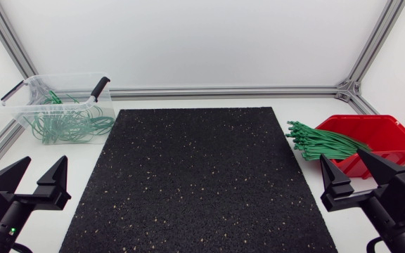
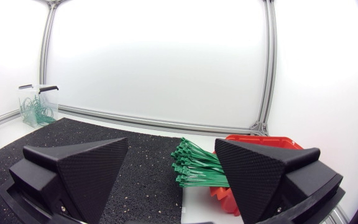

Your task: Take a green cable tie from the red box, thread the tail through the head to close it, then place it in the transparent bin on the left.

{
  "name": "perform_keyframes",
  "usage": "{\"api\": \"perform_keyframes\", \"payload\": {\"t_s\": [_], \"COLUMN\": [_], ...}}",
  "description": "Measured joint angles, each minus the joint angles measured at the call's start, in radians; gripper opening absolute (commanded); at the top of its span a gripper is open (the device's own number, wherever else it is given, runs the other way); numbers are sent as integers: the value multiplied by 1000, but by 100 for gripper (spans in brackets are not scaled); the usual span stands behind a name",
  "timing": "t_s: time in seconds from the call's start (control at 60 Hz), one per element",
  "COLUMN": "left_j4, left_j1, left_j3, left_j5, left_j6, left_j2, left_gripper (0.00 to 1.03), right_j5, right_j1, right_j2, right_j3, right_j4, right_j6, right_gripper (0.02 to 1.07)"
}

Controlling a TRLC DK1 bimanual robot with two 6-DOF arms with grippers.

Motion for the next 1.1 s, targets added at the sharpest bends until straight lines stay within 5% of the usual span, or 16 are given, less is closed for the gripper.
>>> {"api": "perform_keyframes", "payload": {"t_s": [0.667, 1.1], "left_j4": [0, 0], "left_j1": [-1, -1], "left_j3": [0, 0], "left_j5": [0, 0], "left_j6": [0, 0], "left_j2": [0, 0], "left_gripper": [100, 100], "right_j5": [0, 7], "right_j1": [-3, -3], "right_j2": [0, 131], "right_j3": [15, 428], "right_j4": [-21, -284], "right_j6": [0, 0], "right_gripper": [103, 102]}}
